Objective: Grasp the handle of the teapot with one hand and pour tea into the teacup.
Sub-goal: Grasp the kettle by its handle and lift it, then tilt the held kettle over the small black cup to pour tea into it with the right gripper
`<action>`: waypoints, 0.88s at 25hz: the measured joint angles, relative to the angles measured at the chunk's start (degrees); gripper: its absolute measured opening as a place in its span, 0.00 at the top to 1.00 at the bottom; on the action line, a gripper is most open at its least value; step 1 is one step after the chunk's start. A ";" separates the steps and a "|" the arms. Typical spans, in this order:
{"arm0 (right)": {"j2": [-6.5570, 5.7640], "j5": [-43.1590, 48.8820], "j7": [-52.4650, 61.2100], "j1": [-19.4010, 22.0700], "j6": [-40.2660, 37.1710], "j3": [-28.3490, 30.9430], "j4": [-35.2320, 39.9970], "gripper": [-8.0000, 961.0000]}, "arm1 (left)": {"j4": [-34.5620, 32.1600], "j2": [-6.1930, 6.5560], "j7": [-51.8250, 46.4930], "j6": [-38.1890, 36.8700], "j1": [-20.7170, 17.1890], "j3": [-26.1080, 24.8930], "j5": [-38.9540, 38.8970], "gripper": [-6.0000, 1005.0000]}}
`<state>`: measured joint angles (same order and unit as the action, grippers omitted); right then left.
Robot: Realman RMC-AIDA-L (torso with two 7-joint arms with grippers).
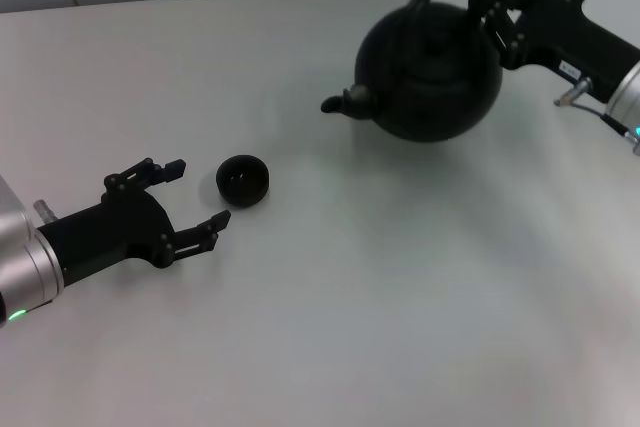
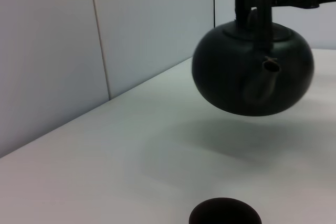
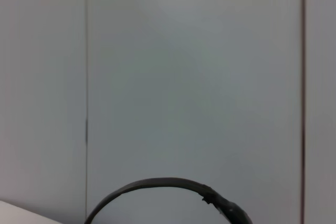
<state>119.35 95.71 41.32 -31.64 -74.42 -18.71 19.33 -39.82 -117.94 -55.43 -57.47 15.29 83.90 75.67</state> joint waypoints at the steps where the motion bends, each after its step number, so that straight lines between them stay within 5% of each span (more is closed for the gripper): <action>1: 0.00 0.03 -0.41 -0.42 -0.02 -0.01 0.19 0.91 | -0.05 0.02 -0.08 -0.01 0.00 0.02 0.00 0.15; 22: 0.17 -0.09 -6.83 -6.68 3.58 -8.74 4.14 0.91 | -0.25 0.61 -0.20 -0.80 -0.25 -0.32 0.00 0.15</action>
<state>119.52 95.62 34.49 -38.32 -70.85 -27.45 23.47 -40.07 -117.33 -55.64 -58.27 15.04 83.59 75.67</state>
